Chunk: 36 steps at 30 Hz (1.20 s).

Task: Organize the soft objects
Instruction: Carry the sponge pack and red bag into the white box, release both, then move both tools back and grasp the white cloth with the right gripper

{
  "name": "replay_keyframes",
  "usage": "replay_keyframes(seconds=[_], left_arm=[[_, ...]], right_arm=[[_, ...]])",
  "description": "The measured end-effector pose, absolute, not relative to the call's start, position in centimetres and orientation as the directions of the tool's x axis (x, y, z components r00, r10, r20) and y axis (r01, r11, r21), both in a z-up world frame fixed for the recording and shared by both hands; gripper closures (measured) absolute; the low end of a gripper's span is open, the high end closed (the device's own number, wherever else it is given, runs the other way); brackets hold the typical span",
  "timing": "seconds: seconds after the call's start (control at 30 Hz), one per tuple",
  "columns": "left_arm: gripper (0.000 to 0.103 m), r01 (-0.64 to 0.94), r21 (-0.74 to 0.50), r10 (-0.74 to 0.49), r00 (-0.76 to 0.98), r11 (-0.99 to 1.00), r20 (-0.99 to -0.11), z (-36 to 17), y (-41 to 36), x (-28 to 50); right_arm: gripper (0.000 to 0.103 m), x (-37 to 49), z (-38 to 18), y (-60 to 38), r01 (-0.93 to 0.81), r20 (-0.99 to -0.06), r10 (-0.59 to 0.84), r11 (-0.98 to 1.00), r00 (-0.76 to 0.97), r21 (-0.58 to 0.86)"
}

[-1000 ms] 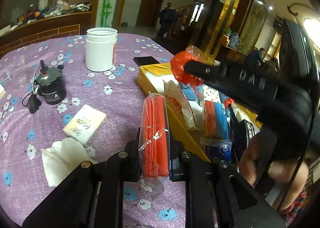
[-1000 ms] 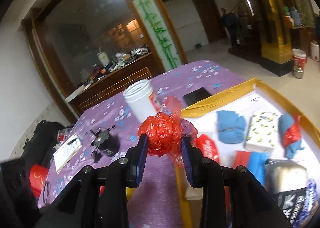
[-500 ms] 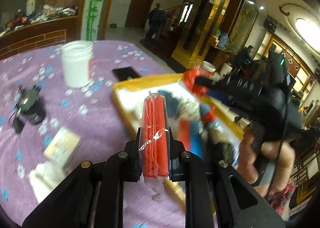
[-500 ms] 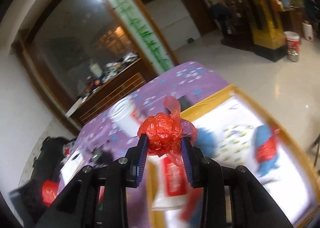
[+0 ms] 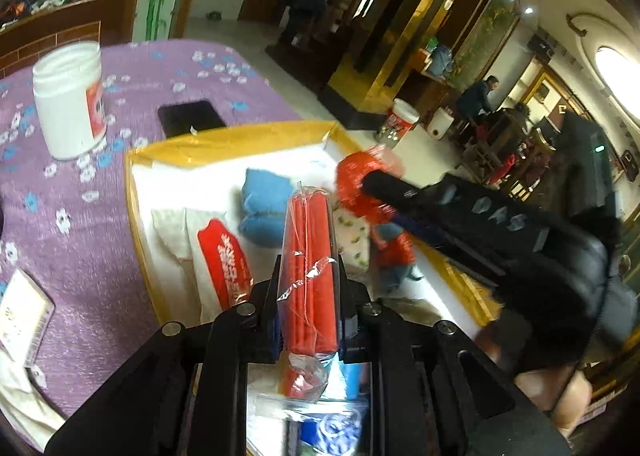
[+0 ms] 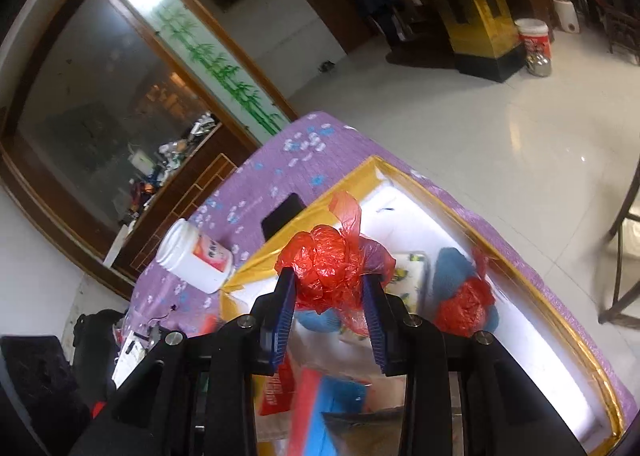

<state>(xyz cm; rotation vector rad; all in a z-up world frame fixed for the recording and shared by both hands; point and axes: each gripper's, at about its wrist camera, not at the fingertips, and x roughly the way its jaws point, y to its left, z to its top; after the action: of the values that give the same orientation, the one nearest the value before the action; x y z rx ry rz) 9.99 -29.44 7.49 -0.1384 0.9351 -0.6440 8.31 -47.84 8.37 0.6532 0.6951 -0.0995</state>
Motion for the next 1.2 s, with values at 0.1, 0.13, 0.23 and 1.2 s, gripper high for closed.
replay_keyframes(seconds=[0.1,0.13,0.23,1.2], left_arm=[[0.088,0.444,-0.372,-0.554,0.411,0.815,-0.723,6.6,-29.6,10.0],[0.088,0.443,-0.372,-0.553,0.410,0.816,-0.725,6.6,-29.6,9.8],[0.088,0.436,-0.388,-0.561,0.396,0.812,-0.727,6.2,-29.4,9.7],[0.046,0.477,-0.346,-0.572,0.494,0.808,-0.654,11.0,-25.8,6.4]], right_arm=[[0.069,8.2,8.0,-48.2,0.319,-0.641,0.111,0.796,0.760,0.515],[0.069,8.4,7.9,-48.0,0.323,-0.645,0.109,0.795,0.756,0.514],[0.068,8.8,7.5,-47.8,0.345,-0.662,0.098,0.792,0.743,0.504],[0.041,5.9,10.6,-47.7,0.328,-0.519,-0.025,0.800,0.854,0.502]])
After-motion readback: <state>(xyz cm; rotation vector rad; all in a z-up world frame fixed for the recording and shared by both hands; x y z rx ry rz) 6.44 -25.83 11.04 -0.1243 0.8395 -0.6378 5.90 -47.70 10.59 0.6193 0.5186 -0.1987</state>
